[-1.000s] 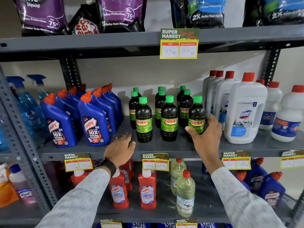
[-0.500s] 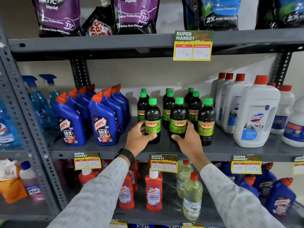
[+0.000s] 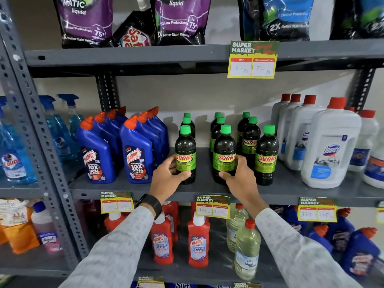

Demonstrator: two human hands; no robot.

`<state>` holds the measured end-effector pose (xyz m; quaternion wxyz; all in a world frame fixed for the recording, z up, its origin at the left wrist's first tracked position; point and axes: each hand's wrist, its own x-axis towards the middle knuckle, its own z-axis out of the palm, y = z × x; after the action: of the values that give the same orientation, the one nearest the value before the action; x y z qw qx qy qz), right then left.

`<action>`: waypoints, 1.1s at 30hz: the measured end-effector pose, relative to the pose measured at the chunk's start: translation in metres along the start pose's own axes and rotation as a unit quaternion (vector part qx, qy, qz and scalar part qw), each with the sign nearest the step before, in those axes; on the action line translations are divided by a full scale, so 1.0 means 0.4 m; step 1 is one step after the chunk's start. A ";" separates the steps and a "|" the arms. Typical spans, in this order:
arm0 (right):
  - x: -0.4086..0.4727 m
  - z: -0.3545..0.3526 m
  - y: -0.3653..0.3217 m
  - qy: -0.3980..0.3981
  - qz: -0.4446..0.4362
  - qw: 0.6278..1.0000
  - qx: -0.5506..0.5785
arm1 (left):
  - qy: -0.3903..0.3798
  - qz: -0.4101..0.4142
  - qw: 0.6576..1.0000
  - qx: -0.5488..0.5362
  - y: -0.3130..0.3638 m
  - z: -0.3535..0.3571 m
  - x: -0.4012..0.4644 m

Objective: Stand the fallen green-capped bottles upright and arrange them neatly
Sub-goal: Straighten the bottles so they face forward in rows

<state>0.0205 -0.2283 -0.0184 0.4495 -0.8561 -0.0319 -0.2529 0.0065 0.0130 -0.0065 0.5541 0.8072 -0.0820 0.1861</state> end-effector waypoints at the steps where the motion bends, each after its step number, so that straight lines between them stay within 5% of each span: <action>1: 0.001 -0.004 0.000 -0.002 0.001 1.000 0.002 | -0.001 -0.002 1.000 -0.004 -0.001 0.001 0.000; 33: -0.025 0.001 0.006 0.014 0.010 1.000 0.021 | 0.021 0.009 1.000 0.000 -0.020 0.017 -0.012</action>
<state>0.0125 -0.2277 -0.0249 0.4699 -0.8434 -0.0225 -0.2595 0.0062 0.0094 -0.0174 0.5544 0.8021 -0.0779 0.2080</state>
